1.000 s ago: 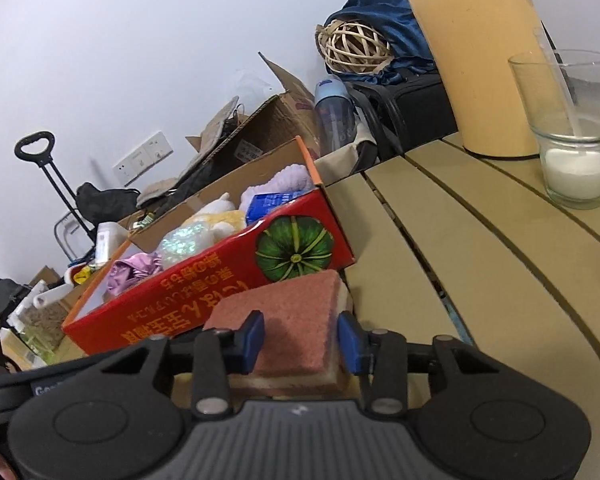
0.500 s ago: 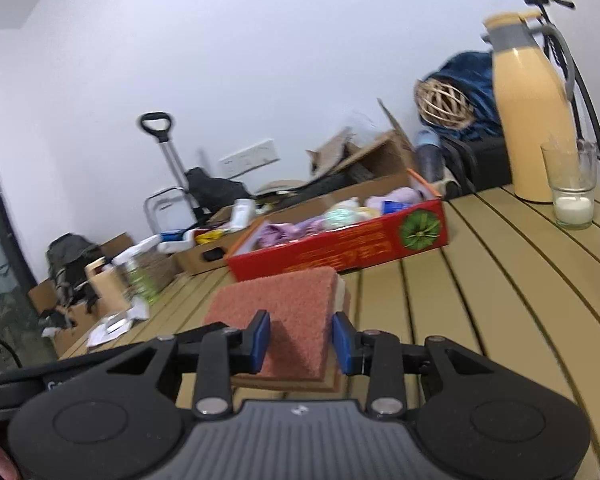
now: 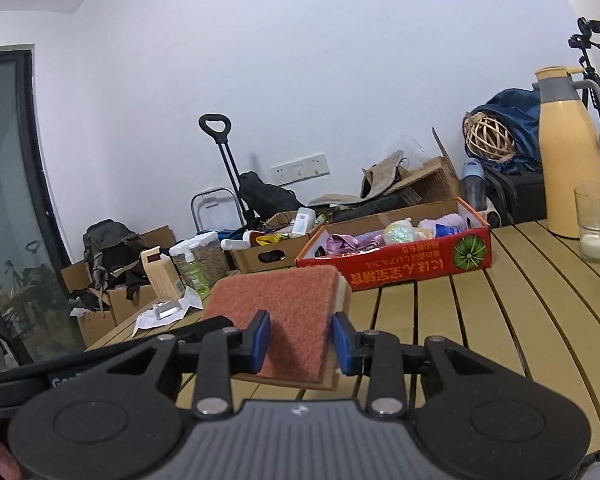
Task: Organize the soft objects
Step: 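Lift the sponge block into the red box and open both grippers, then withdraw both grippers from the box back over the table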
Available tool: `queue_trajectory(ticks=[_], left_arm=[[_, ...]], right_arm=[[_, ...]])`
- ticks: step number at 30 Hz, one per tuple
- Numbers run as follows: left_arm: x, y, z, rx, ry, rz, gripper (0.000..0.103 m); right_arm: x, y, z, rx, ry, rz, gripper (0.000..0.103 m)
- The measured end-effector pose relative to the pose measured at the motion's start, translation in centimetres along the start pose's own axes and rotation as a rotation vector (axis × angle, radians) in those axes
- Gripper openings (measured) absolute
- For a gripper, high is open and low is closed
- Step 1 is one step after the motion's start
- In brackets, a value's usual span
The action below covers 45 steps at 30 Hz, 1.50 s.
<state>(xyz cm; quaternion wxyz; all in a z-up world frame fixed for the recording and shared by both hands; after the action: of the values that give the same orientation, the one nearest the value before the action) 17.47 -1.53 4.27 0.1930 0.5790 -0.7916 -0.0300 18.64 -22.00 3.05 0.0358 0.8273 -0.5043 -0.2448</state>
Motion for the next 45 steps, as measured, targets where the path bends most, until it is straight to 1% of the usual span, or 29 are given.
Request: queue_trajectory(ticks=[3, 5, 9, 13, 15, 17, 20, 22, 25, 26, 27, 28, 29, 30, 32, 33, 34, 35, 40, 43, 45], left_arm=[[-0.7, -1.3, -1.1, 0.012, 0.008, 0.005, 0.032], [-1.3, -2.8, -2.4, 0.029, 0.005, 0.01, 0.032], [-2.9, -7.8, -6.4, 0.047, 0.014, 0.024, 0.032], [-5.2, -14.4, -10.4, 0.025, 0.028, 0.03, 0.033], [-6.5, -17.9, -11.8, -0.003, 0.033, 0.026, 0.033], [-7.7, -21.2, -12.7, -0.036, 0.029, 0.014, 0.033], [-9.5, -25.6, -13.0, -0.091, 0.035, -0.017, 0.032], [-10.5, -28.4, -12.5, -0.129, 0.032, -0.04, 0.032], [-11.8, -32.0, -10.7, -0.207, 0.035, -0.068, 0.032], [-12.0, -32.9, -10.0, -0.24, 0.034, -0.071, 0.032], [-12.0, -33.6, -9.1, -0.277, 0.027, -0.059, 0.032], [-11.8, -34.1, -8.3, -0.304, 0.018, -0.047, 0.032], [-11.6, -34.1, -7.8, -0.301, 0.003, -0.049, 0.032], [-11.3, -34.1, -7.5, -0.287, -0.026, -0.054, 0.034], [-11.0, -34.0, -7.3, -0.289, -0.051, -0.047, 0.038], [-10.9, -33.9, -7.3, -0.292, -0.052, -0.041, 0.041], [-11.0, -33.8, -7.4, -0.29, -0.046, -0.041, 0.042], [-11.1, -33.5, -7.5, -0.288, -0.045, -0.043, 0.042], [-10.4, -31.9, -8.8, -0.271, -0.088, -0.081, 0.042], [-9.8, -29.6, -10.3, -0.235, -0.109, -0.105, 0.044], [-9.4, -27.6, -11.5, -0.196, -0.126, -0.131, 0.047]], right_arm=[[0.0, -0.9, -0.8, 0.001, 0.01, -0.002, 0.033], [0.2, -2.3, -2.1, 0.003, 0.022, -0.006, 0.033], [1.1, -6.1, -6.0, 0.02, 0.057, -0.016, 0.033], [3.3, -12.2, -10.6, 0.009, 0.042, -0.03, 0.033], [5.0, -16.0, -12.5, -0.013, 0.014, -0.036, 0.033], [6.3, -19.4, -13.8, -0.038, 0.003, -0.037, 0.033], [8.7, -24.7, -14.7, -0.081, -0.024, -0.039, 0.033], [10.6, -28.1, -14.5, -0.128, -0.073, -0.045, 0.033], [13.0, -32.0, -13.3, -0.193, -0.118, -0.032, 0.033], [13.6, -33.0, -12.8, -0.216, -0.133, -0.024, 0.033], [14.4, -34.0, -12.1, -0.258, -0.142, -0.01, 0.033], [15.0, -34.5, -11.4, -0.298, -0.144, 0.019, 0.033], [15.5, -34.9, -10.9, -0.331, -0.138, 0.061, 0.032], [15.9, -34.8, -10.6, -0.327, -0.125, 0.088, 0.026], [15.9, -34.5, -10.4, -0.322, -0.105, 0.111, 0.031], [15.9, -34.4, -10.5, -0.321, -0.101, 0.119, 0.036], [15.8, -34.2, -10.6, -0.317, -0.098, 0.123, 0.04], [15.6, -34.1, -10.7, -0.322, -0.094, 0.129, 0.042], [14.7, -32.7, -12.0, -0.296, -0.068, 0.135, 0.042], [14.1, -30.4, -13.3, -0.27, -0.035, 0.145, 0.042], [13.6, -28.4, -14.4, -0.24, -0.016, 0.154, 0.043]])
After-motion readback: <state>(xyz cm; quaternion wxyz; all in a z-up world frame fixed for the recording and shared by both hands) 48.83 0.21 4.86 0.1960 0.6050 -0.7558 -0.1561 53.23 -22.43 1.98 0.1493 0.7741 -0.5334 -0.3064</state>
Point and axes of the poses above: each gripper's, at about its wrist camera, not at the fingertips, and y roughly against the way its jaws point, x to its right, z to its underside, the point moved 3 cm from there along -y, roughly the way its jaws point, and after that the axes turned 2 degrees about -y, right-handed, at the moved point
